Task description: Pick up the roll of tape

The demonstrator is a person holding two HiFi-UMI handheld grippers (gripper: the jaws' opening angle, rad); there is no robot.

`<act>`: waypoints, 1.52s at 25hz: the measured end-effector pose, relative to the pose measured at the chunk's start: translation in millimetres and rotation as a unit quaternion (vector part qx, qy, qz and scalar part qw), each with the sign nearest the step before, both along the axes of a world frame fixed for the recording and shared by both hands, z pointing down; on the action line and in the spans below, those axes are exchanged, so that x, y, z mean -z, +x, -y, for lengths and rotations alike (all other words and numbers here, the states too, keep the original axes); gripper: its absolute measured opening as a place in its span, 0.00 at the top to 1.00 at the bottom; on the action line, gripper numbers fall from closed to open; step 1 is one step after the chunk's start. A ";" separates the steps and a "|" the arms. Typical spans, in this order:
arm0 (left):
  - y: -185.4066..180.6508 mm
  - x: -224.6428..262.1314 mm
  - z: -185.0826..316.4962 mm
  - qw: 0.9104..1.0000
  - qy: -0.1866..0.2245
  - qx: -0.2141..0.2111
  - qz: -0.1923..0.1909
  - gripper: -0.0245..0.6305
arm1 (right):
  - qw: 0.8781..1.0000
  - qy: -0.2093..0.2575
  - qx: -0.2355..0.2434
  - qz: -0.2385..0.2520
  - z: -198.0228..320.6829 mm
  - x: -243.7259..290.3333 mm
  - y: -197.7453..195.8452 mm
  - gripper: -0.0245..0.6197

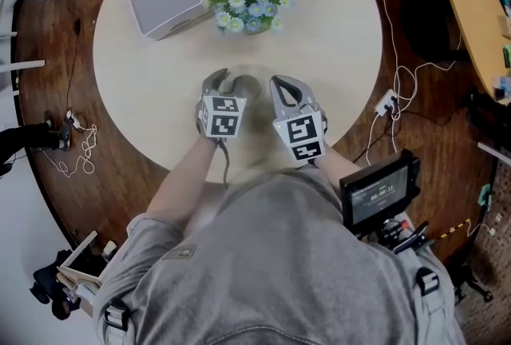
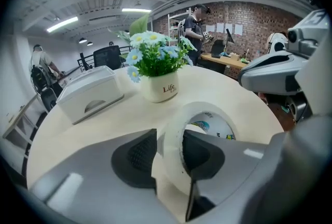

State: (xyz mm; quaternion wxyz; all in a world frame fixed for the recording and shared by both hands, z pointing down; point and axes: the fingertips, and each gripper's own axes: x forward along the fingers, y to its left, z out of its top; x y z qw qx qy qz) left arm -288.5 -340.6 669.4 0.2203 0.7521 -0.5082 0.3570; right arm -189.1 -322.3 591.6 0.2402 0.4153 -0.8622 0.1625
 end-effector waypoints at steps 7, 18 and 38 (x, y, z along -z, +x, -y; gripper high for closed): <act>-2.9 20.8 -15.2 0.999 0.047 0.009 -0.005 0.78 | 1.000 0.020 0.003 0.001 -8.3 16.0 -1.3 0.94; -19.0 67.7 -43.6 0.992 0.124 0.016 -0.023 0.78 | 0.997 0.073 -0.006 0.003 -20.1 54.1 -9.4 0.94; -29.9 140.4 -109.3 0.970 0.212 0.046 -0.108 0.78 | 0.992 0.124 -0.021 -0.009 -83.2 97.3 -10.6 0.94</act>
